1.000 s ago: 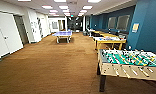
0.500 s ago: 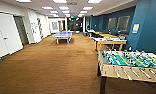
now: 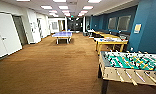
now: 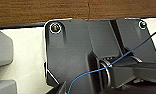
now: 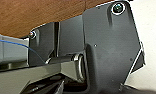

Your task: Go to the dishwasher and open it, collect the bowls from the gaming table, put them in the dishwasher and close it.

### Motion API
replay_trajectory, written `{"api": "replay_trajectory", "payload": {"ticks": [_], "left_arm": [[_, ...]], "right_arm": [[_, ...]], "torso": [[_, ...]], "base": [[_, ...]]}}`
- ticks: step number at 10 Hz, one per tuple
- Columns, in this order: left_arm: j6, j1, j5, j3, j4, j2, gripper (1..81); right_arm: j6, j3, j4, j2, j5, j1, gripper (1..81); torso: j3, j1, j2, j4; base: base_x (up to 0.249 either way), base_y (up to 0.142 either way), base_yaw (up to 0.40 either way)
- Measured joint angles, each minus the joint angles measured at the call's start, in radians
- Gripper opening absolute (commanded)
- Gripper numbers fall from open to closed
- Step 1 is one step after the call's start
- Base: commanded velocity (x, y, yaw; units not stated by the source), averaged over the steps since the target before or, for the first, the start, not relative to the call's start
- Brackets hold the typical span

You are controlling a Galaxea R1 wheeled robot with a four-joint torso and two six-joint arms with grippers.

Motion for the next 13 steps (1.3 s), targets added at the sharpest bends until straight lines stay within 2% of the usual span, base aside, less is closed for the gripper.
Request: {"api": "replay_trajectory", "payload": {"ticks": [4, 13], "left_arm": [[0.0, 0.0, 0.0, 0.0, 0.0, 0.0, 81.1], [0.0, 0.006, 0.004, 0.002, 0.0, 0.004, 81.1]], "right_arm": [[0.0, -0.001, 0.0, 0.0, 0.0, 0.001, 81.1], [0.0, -0.007, 0.0, 0.005, -0.004, -0.009, 81.1]], "torso": [[0.0, 0.0, 0.0, 0.0], [0.0, -0.002, 0.0, 0.0]], "base": [[0.169, 0.0, 0.0], [0.089, 0.0, 0.0]]}}
